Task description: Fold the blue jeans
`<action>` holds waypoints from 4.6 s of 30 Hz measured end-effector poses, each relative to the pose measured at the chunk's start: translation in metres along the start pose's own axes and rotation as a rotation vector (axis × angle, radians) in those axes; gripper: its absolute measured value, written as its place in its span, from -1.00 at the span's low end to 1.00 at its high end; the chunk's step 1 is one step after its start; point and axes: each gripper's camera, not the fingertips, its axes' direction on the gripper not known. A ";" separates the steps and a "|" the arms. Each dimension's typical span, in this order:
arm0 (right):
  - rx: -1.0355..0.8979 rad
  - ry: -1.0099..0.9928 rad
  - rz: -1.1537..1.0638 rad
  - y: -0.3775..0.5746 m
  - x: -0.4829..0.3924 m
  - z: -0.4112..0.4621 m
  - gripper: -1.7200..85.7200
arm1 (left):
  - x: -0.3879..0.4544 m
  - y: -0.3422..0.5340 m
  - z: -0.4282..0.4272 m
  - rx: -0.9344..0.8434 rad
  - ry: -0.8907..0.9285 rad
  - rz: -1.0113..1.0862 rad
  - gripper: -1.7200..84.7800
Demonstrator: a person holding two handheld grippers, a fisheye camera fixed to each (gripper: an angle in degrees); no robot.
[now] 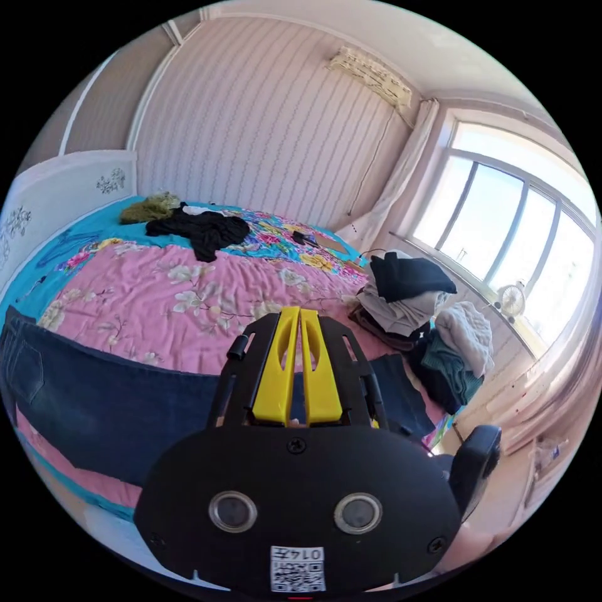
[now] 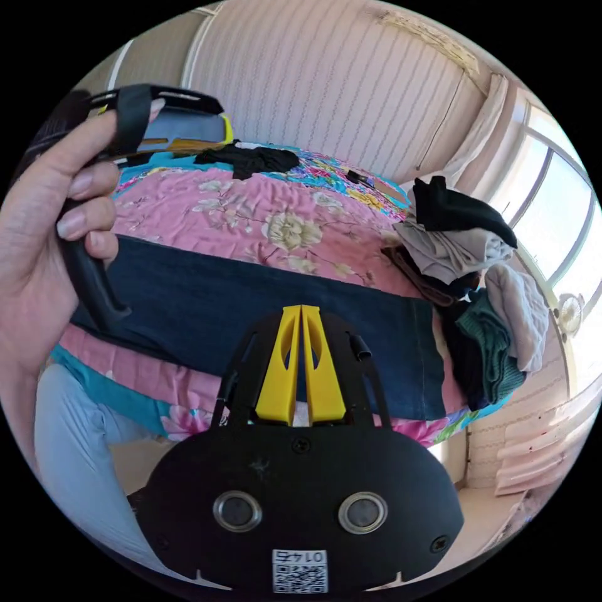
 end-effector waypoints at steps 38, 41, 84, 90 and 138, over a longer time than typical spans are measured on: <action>-0.330 -0.110 -0.082 -0.147 -0.321 0.073 -0.98 | -0.268 0.092 -0.200 -0.192 -0.212 0.197 -0.94; -0.324 -0.134 -0.083 -0.153 -0.324 0.079 -0.98 | -0.268 0.114 -0.182 -0.359 -0.190 0.271 -0.88; -0.316 -0.015 -0.152 -0.184 -0.342 0.085 -0.98 | -0.237 0.146 -0.172 -0.540 -0.309 0.435 -0.86; -0.214 -0.098 -0.199 -0.170 -0.320 0.080 -0.98 | -0.239 0.143 -0.178 -0.507 -0.288 0.398 -0.85; -0.201 -0.401 -0.549 -0.212 -0.183 0.106 -0.98 | -0.191 0.177 -0.071 -0.502 -0.221 0.359 -0.98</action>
